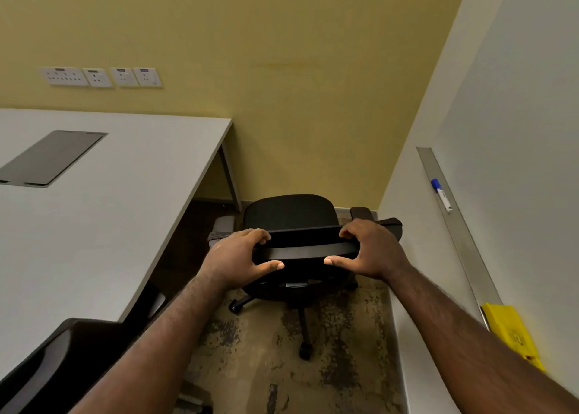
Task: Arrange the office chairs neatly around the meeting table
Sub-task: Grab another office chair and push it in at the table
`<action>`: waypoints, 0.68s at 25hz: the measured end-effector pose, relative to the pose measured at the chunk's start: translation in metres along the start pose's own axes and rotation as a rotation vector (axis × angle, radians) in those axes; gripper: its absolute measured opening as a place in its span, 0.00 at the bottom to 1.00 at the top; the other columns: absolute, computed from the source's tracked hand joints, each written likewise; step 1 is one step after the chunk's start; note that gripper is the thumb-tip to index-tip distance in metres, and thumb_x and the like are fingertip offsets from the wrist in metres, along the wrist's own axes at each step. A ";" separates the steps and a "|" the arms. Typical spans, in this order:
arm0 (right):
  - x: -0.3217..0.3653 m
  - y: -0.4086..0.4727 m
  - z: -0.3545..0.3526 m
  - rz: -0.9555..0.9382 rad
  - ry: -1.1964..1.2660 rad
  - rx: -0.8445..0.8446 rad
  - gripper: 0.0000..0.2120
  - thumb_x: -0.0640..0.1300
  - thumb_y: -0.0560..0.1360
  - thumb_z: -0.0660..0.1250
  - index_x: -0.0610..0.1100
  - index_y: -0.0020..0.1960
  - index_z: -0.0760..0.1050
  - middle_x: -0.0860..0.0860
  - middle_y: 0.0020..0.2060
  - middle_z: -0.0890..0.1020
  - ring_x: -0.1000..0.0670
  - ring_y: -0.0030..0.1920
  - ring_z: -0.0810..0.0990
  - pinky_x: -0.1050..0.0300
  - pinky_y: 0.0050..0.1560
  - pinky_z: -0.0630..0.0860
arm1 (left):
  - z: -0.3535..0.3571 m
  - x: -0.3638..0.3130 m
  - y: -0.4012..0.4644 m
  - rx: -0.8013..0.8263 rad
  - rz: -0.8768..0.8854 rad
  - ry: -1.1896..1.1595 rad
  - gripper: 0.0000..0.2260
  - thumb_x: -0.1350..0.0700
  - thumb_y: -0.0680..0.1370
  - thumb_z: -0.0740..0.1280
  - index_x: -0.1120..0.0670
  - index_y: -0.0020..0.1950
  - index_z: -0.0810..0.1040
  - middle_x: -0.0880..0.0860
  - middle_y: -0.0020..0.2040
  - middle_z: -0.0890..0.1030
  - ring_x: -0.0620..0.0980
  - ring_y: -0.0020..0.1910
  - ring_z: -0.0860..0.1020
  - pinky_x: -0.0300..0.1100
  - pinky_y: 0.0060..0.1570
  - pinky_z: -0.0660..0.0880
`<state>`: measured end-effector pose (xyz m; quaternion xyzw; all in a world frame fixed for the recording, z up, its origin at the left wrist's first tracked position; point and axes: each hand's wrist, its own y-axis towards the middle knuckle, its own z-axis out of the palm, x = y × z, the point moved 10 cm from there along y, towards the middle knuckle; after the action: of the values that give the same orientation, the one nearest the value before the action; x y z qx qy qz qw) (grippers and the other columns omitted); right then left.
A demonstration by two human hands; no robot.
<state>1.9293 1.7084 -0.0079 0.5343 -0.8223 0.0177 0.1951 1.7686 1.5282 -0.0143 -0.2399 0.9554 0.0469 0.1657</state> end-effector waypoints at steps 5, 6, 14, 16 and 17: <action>-0.028 0.006 0.019 -0.024 -0.205 0.114 0.24 0.73 0.64 0.64 0.51 0.39 0.74 0.56 0.34 0.77 0.52 0.35 0.75 0.56 0.38 0.69 | 0.031 -0.004 0.024 0.127 0.000 0.150 0.26 0.22 0.64 0.56 0.42 0.42 0.73 0.40 0.38 0.76 0.39 0.36 0.73 0.38 0.32 0.67; -0.032 0.008 0.022 -0.010 -0.253 0.150 0.17 0.65 0.65 0.67 0.51 0.37 0.74 0.55 0.33 0.77 0.50 0.35 0.75 0.56 0.38 0.68 | 0.035 -0.003 0.028 0.130 -0.003 0.180 0.26 0.22 0.64 0.56 0.43 0.37 0.72 0.41 0.34 0.75 0.39 0.33 0.72 0.39 0.30 0.66; -0.037 0.021 0.031 0.027 -0.422 0.224 0.12 0.54 0.61 0.67 0.52 0.42 0.79 0.54 0.33 0.80 0.51 0.33 0.73 0.58 0.34 0.61 | 0.048 0.013 0.035 0.182 -0.057 0.259 0.13 0.38 0.68 0.60 0.45 0.38 0.76 0.42 0.30 0.74 0.41 0.31 0.74 0.43 0.34 0.74; -0.038 0.025 0.030 0.021 -0.429 0.222 0.12 0.54 0.62 0.66 0.52 0.43 0.79 0.54 0.33 0.80 0.51 0.32 0.69 0.58 0.34 0.61 | 0.048 0.015 0.035 0.183 -0.064 0.252 0.13 0.40 0.68 0.60 0.46 0.40 0.78 0.42 0.30 0.75 0.41 0.31 0.74 0.44 0.35 0.76; -0.038 0.026 0.030 0.014 -0.435 0.227 0.12 0.54 0.62 0.66 0.52 0.44 0.79 0.54 0.34 0.80 0.51 0.33 0.68 0.58 0.34 0.61 | 0.048 0.014 0.035 0.189 -0.065 0.248 0.12 0.41 0.69 0.60 0.46 0.40 0.78 0.42 0.30 0.74 0.40 0.31 0.74 0.43 0.35 0.76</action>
<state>1.9101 1.7452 -0.0440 0.5382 -0.8415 -0.0041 -0.0481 1.7544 1.5608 -0.0644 -0.2581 0.9604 -0.0786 0.0696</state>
